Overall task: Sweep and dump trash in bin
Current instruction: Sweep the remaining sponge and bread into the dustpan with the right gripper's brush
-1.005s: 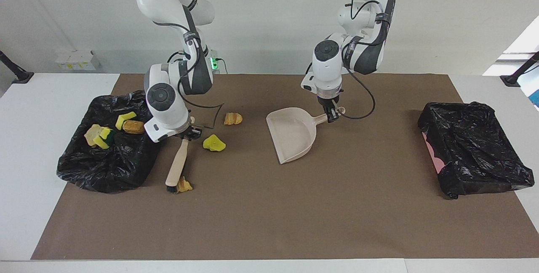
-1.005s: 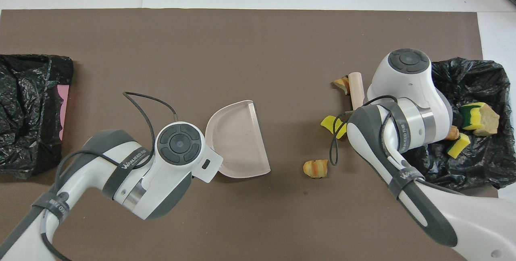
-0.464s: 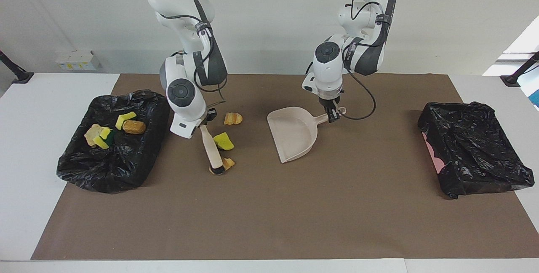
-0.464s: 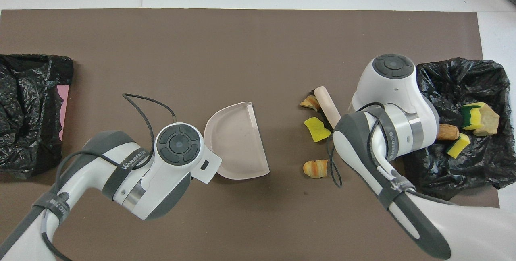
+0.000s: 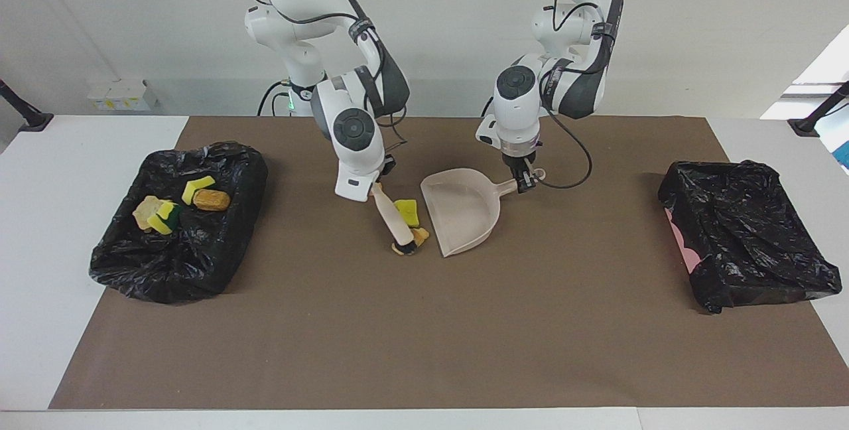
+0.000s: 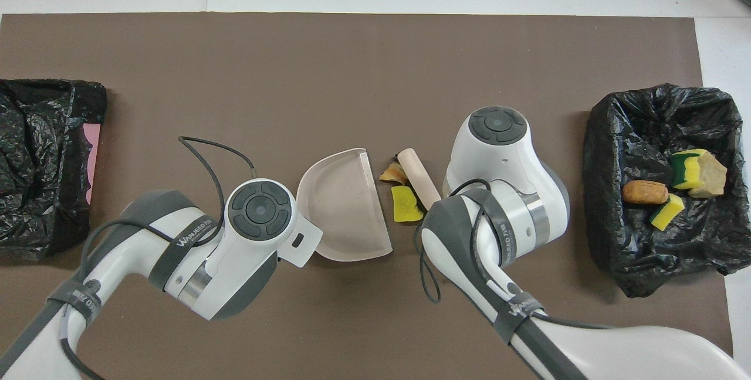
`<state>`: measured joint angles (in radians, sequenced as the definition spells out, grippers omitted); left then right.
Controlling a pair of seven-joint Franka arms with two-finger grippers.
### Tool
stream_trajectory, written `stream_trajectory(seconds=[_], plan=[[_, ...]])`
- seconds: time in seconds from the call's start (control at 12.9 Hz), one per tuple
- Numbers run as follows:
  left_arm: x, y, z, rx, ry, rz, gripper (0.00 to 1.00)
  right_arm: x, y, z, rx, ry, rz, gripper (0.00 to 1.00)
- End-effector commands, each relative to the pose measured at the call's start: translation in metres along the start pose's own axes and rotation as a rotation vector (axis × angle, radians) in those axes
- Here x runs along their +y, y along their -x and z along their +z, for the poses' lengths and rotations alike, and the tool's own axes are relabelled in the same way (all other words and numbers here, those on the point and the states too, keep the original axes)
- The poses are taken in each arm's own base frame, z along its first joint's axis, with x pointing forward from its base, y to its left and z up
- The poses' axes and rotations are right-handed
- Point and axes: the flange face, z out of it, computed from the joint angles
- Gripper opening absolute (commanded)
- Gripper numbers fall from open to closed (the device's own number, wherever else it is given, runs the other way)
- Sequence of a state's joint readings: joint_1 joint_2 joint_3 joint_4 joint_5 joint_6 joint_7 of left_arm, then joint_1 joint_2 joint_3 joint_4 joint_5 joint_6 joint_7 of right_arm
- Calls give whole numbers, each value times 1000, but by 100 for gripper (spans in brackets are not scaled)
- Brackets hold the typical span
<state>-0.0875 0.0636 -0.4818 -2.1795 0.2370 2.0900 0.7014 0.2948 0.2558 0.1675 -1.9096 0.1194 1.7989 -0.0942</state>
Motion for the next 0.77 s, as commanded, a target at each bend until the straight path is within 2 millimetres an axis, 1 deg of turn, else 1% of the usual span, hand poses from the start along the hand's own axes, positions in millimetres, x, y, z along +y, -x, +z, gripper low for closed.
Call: stream_trajectory(seconds=[0.0,0.15,0.31,0.39,0.46,0.54,0.7], plan=[[7,8,1,-4,-2,-6,0,-38,21,6,3,-91,-8,0],[7,10,2,-6,0,-7,0,-62,19,-1,5,-188,-11,0],[8,10,2,-5,-3,-8,0,-66,20,-8,14,-217,-3,0],[8,10,2,-7,-2,-8,0,-63,25,-16,11,-219,1,0],[9,10,2,-7,-3,-4,0,-55,31,-30,28,-223,15,0],[9,10,3,-8,-3,-3,0,-39,39,-42,26,-232,46,0],[10,10,3,-6,-4,-1,0,-18,57,-56,3,-218,95,0]])
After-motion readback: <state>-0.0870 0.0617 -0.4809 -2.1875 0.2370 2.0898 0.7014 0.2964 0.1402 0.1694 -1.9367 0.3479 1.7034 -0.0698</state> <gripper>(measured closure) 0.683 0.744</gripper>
